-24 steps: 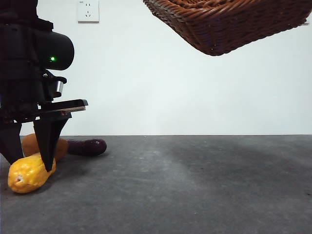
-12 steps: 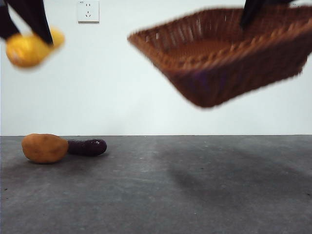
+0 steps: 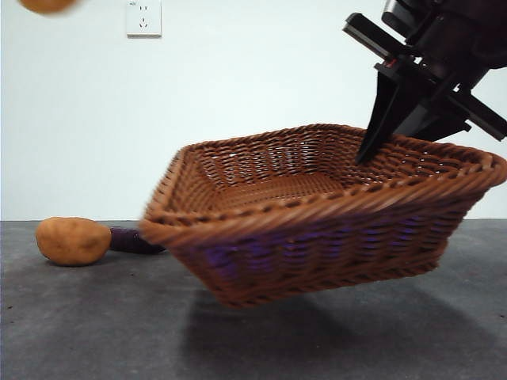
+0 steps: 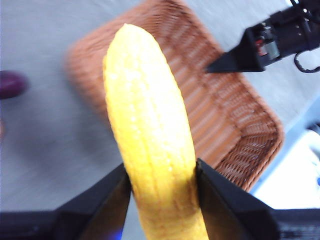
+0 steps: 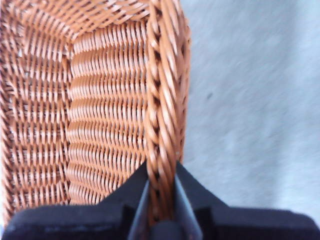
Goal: Help me put the vegetables on the table into the basket
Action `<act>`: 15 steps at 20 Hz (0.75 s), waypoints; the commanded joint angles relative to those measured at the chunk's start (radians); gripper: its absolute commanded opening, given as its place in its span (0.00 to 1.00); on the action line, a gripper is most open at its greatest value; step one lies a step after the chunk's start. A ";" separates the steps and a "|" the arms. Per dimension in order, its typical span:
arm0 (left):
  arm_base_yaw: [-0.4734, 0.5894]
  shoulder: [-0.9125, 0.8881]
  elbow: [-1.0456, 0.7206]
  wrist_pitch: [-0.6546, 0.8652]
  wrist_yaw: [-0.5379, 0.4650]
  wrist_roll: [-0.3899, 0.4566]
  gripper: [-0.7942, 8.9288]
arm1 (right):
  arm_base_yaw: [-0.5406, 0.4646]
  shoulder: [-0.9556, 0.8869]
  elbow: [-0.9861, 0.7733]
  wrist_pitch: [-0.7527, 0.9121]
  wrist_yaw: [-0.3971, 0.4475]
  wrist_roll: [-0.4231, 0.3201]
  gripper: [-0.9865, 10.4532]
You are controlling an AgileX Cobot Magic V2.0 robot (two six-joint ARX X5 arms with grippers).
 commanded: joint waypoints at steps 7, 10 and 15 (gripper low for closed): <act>-0.240 0.450 -0.006 0.330 0.045 -0.150 0.07 | 0.018 0.002 -0.005 0.069 -0.009 0.068 0.08; -0.288 0.548 -0.006 0.408 0.048 -0.218 0.07 | 0.018 0.002 -0.005 0.069 -0.009 0.068 0.08; -0.300 0.618 -0.006 0.417 0.043 -0.299 0.16 | 0.018 0.002 -0.005 0.069 -0.013 0.064 0.08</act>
